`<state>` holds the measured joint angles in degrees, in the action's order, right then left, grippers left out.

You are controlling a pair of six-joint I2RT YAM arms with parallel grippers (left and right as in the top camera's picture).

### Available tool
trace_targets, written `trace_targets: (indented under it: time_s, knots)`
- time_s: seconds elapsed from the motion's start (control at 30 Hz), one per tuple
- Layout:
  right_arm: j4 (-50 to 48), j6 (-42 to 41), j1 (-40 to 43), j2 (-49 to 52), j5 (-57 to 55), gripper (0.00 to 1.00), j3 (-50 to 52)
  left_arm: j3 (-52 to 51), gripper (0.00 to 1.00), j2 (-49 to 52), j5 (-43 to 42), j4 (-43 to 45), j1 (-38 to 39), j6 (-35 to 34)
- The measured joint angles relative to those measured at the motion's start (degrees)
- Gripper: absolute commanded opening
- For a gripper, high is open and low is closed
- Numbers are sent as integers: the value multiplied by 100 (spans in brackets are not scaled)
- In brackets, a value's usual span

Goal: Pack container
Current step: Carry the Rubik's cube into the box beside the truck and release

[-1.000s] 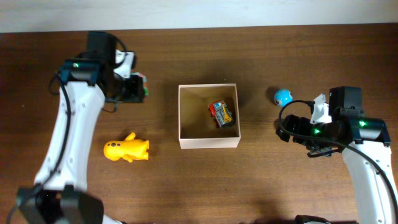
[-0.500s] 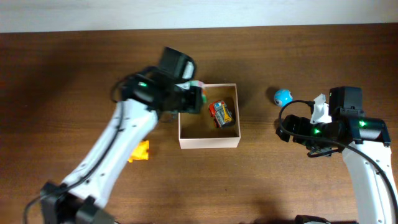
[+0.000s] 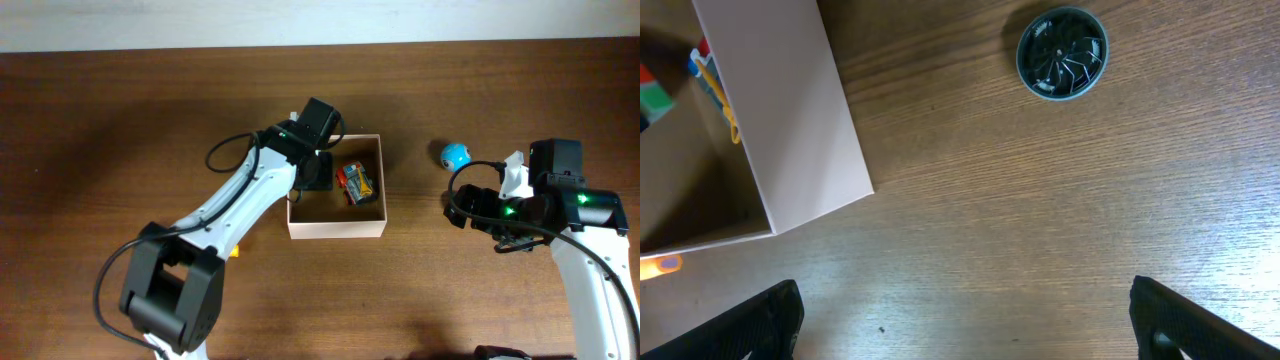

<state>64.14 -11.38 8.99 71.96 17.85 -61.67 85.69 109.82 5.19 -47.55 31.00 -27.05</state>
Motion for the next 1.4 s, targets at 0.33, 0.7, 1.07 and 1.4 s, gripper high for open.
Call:
trace_targets:
  time_s: [0.33,0.7,1.07,1.4]
  knots:
    - [15,2,0,0,0,99,0,2,70,354,234,98,2,76]
    - [17,2,0,0,0,99,0,2,57,116,232,-11,13,72]
    - [17,0,0,0,0,99,0,28,6,-737,-61,-85,337,15]
    - [17,2,0,0,0,99,0,28,5,271,-223,562,435,-431]
